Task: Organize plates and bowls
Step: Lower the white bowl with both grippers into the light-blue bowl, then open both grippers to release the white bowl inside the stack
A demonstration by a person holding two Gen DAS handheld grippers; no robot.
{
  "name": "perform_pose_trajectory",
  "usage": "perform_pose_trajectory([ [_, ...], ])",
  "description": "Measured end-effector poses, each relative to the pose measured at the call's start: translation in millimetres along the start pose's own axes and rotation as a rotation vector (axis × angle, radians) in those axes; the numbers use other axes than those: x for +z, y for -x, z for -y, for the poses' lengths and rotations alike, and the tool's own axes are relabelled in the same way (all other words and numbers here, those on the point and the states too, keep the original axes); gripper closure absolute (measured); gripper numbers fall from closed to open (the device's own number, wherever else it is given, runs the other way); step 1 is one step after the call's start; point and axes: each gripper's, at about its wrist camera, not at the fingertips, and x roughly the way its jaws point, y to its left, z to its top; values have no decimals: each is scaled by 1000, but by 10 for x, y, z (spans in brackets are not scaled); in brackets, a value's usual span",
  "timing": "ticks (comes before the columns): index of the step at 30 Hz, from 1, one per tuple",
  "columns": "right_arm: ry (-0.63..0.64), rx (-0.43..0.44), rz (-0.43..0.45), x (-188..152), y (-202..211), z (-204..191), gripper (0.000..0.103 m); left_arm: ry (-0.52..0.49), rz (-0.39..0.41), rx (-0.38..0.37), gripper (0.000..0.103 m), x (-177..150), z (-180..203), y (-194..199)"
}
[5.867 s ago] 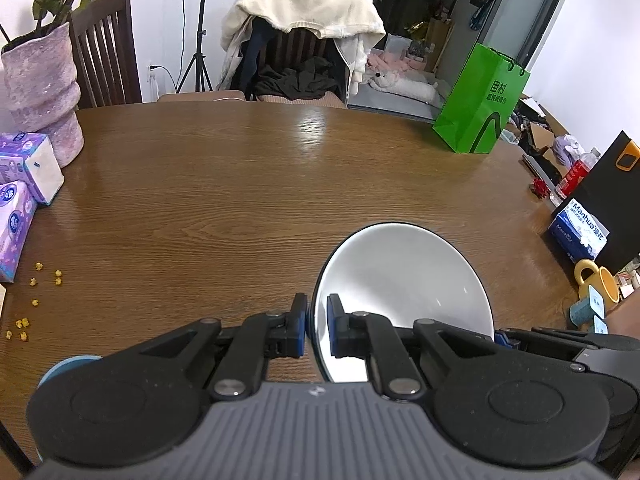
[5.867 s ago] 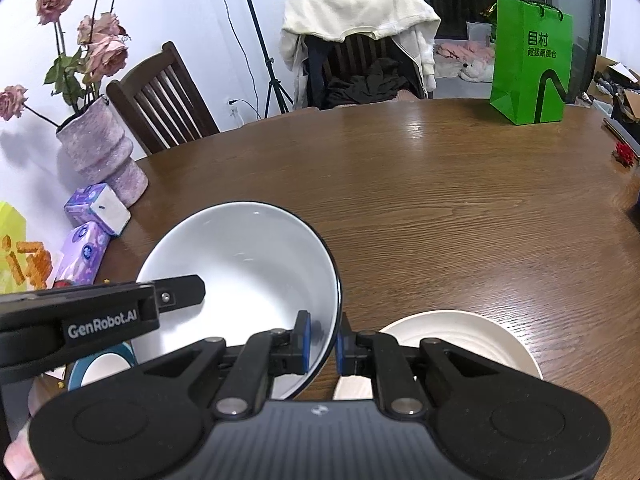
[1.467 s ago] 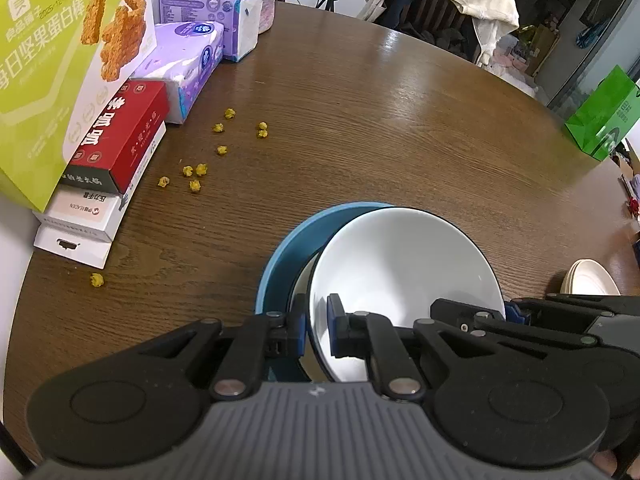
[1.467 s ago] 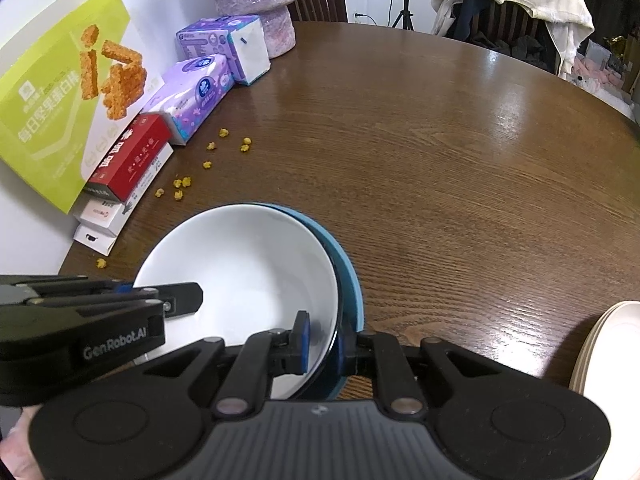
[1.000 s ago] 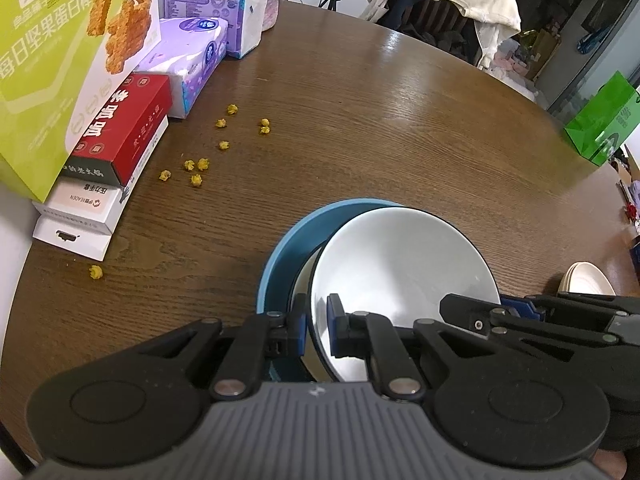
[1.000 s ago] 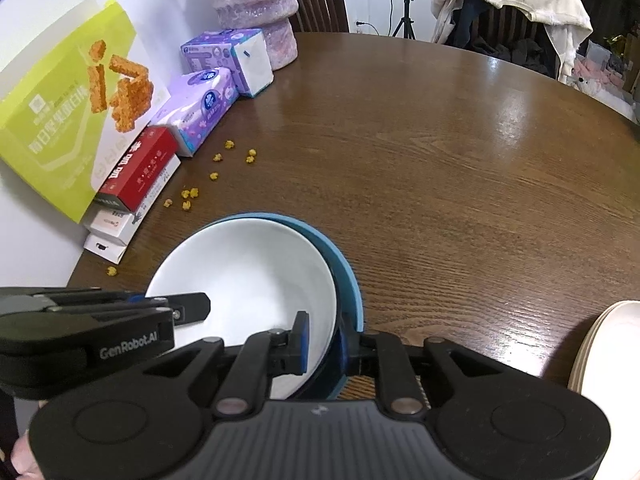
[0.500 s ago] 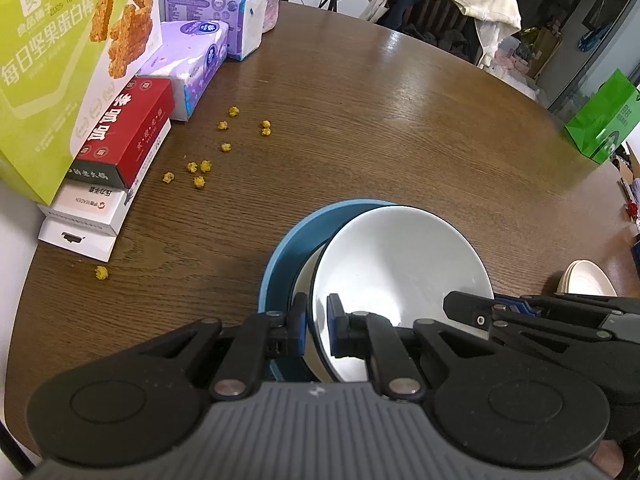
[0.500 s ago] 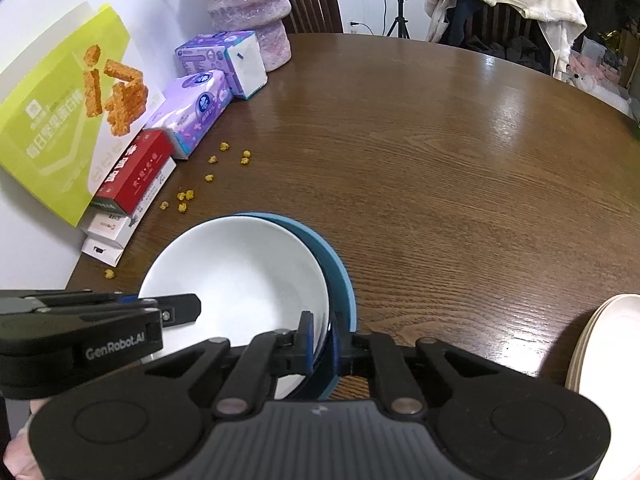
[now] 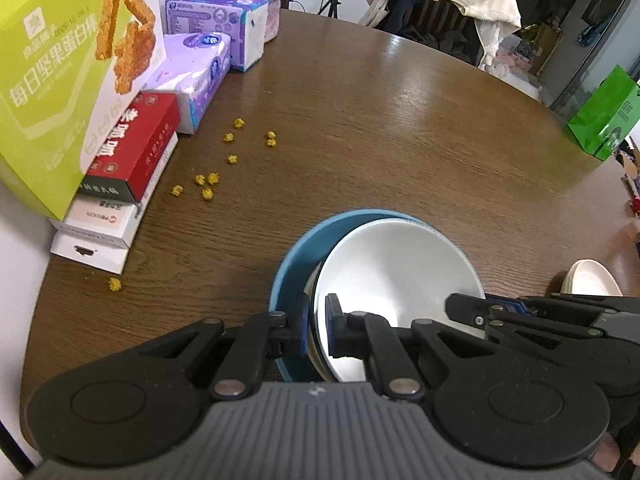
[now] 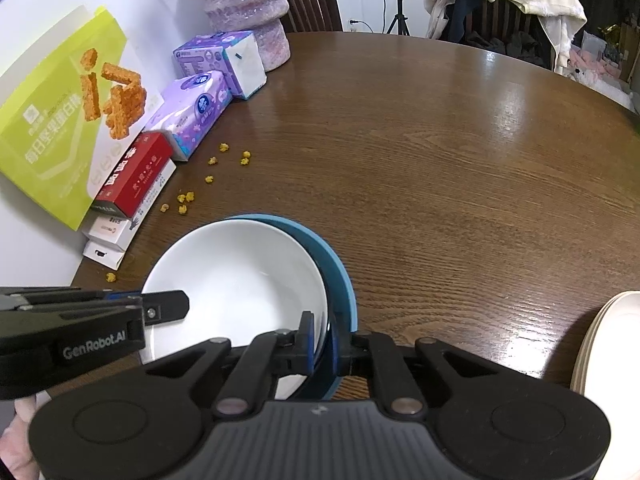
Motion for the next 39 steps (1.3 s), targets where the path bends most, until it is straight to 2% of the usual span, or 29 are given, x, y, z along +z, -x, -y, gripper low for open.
perform_pose_trajectory([
  [11, -21, 17, -3, 43, 11, 33, 93, 0, 8, -14, 92, 16, -10, 49],
  [14, -28, 37, 19, 58, 90, 56, 90, -3, 30, -22, 80, 37, -3, 136],
  [15, -30, 42, 24, 62, 113, 60, 89, -4, 44, -24, 71, 44, -7, 177],
  [16, -33, 47, 32, 65, 148, 67, 85, -4, 58, -23, 64, 50, -12, 220],
  [17, -36, 54, 40, 66, 180, 76, 82, -5, 70, -22, 61, 59, -19, 255],
  [20, -39, 62, 69, 49, 282, 106, 60, -10, 111, -14, 48, 66, -59, 366],
  [21, -39, 58, 77, 36, 314, 118, 48, -10, 122, -11, 40, 70, -70, 397],
  [22, -40, 55, 86, 21, 343, 131, 42, -12, 135, -9, 34, 70, -85, 427],
  [24, -45, 55, 102, -12, 399, 168, 37, -16, 162, -9, 24, 59, -104, 490],
  [26, -55, 52, 126, -57, 463, 212, 28, -20, 207, -21, 17, 24, -116, 579],
  [28, -57, 55, 168, -115, 549, 261, 20, -16, 246, -37, 1, -15, -121, 658],
  [30, -44, 51, 215, -182, 642, 308, 19, -11, 301, -42, 0, -75, -106, 746],
  [34, -1, 43, 292, -322, 808, 391, 3, -6, 343, -33, 0, -178, -23, 864],
  [39, 33, 63, 325, -495, 960, 487, 0, 20, 377, -6, 0, -347, 120, 971],
])
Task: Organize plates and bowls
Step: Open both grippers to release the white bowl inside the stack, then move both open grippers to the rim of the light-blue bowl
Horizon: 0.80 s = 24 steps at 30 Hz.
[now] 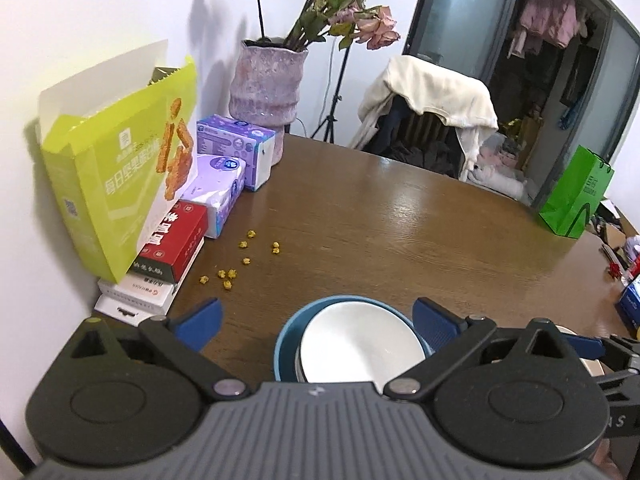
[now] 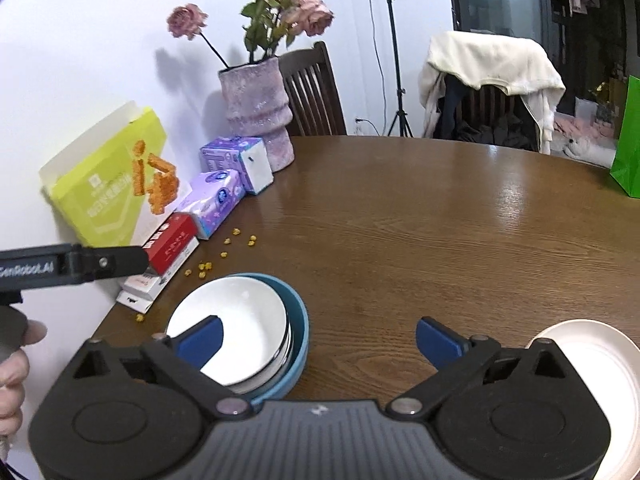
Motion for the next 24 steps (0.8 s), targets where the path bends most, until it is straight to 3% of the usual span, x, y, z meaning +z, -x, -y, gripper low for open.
perform_pose_trajectory([
  [14, -45, 16, -15, -425, 533, 286, 0, -20, 58, 35, 0, -462, 518, 530],
  [24, -72, 62, 5, -539, 741, 370, 0, -30, 91, 12, 0, -515, 604, 643],
])
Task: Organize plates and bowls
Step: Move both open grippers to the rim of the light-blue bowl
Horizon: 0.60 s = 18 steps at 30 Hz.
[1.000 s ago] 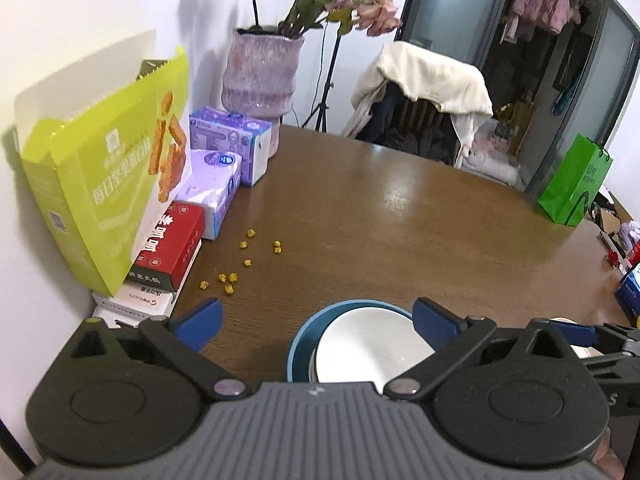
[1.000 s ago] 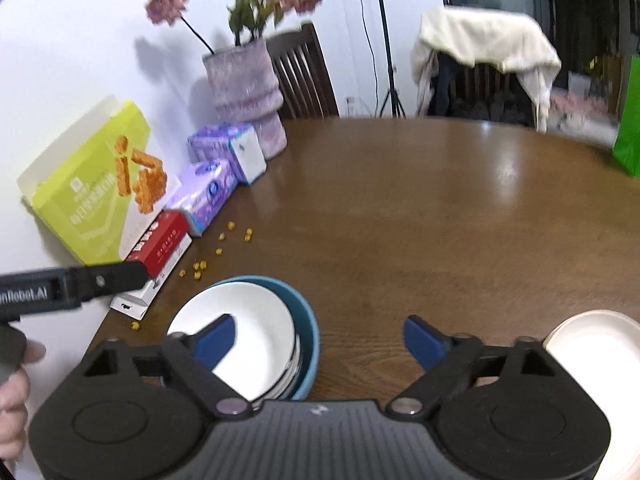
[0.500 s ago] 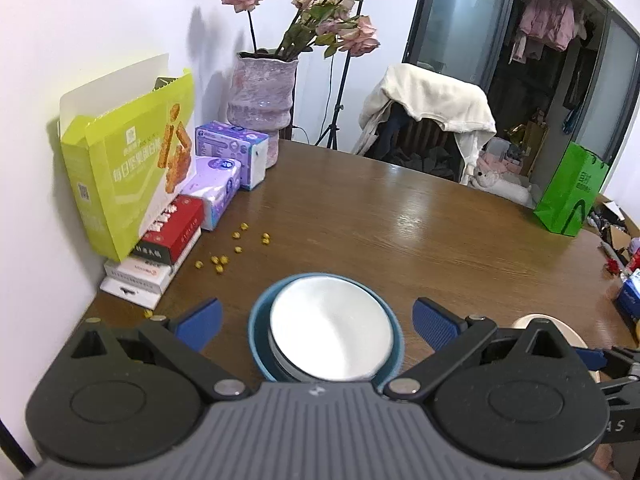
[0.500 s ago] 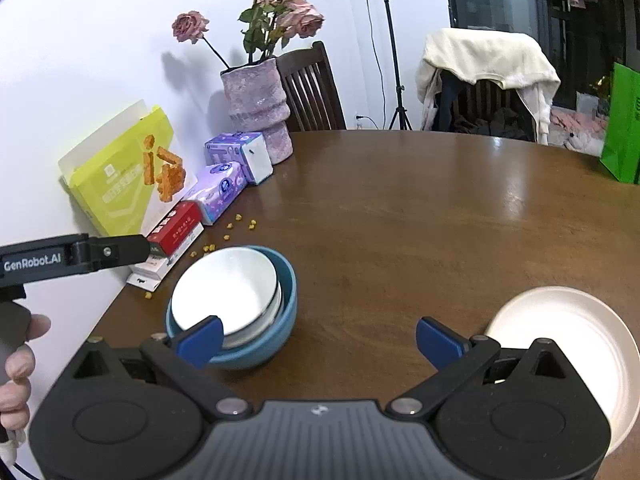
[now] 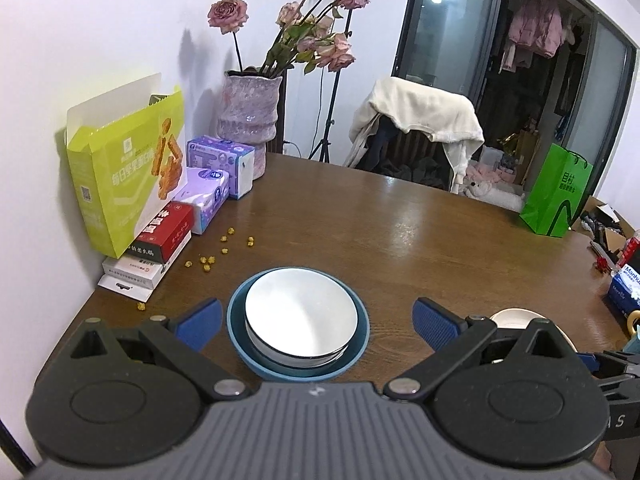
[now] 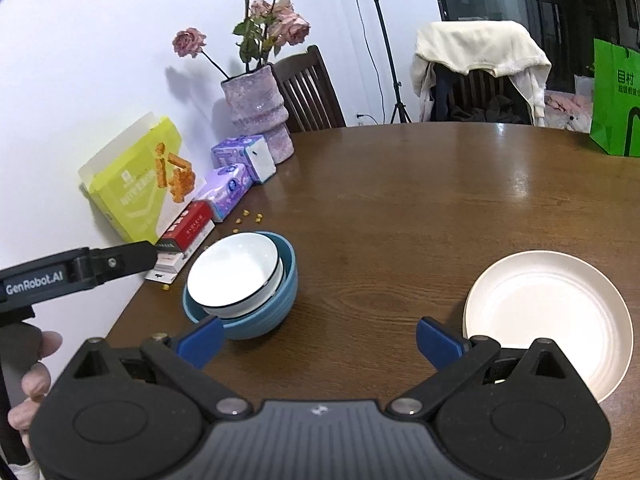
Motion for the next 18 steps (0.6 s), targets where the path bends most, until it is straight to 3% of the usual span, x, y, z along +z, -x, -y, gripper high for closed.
perform_pose_trajectory([
  [18, -54, -100, 51, 296, -282, -334, 0, -20, -8, -111, 0, 357, -487, -334],
])
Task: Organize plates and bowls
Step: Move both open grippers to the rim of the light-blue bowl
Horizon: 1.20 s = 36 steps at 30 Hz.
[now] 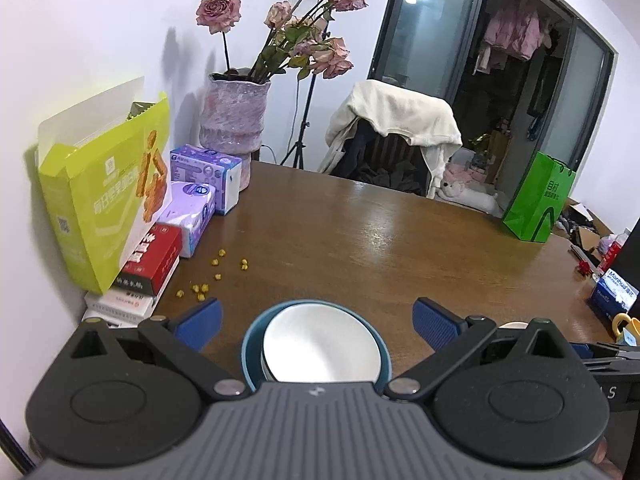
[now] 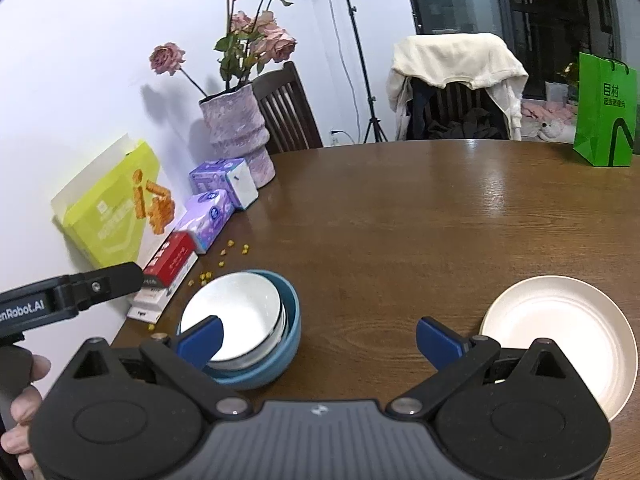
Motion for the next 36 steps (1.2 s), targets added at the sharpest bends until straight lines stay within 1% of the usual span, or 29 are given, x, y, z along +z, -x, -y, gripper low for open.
perform_pose_trajectory([
  [6, -19, -39, -3, 101, -158, -137, 0, -10, -22, -39, 0, 119, -173, -204],
  [15, -62, -93, -35, 179, -419, -251, 0, -23, -97, -41, 0, 209, -415, -594],
  [20, -104, -117, -85, 188, -645, -291, 0, -11, -158, -43, 0, 199, -604, -837],
  [27, -151, -146, -181, 79, -1009, -399, 1, 10, -270, -108, 0, 82, -797, -1235],
  [30, -170, -168, -218, 0, -1111, -412, 1, 31, -315, -111, 0, 24, -833, -1353],
  [32, -186, -167, -242, -34, -1167, -406, 1, 32, -326, -110, 0, -5, -845, -1394],
  [36, -175, -158, -267, -55, -1301, -389, 1, 30, -341, -91, 0, -51, -828, -1463],
])
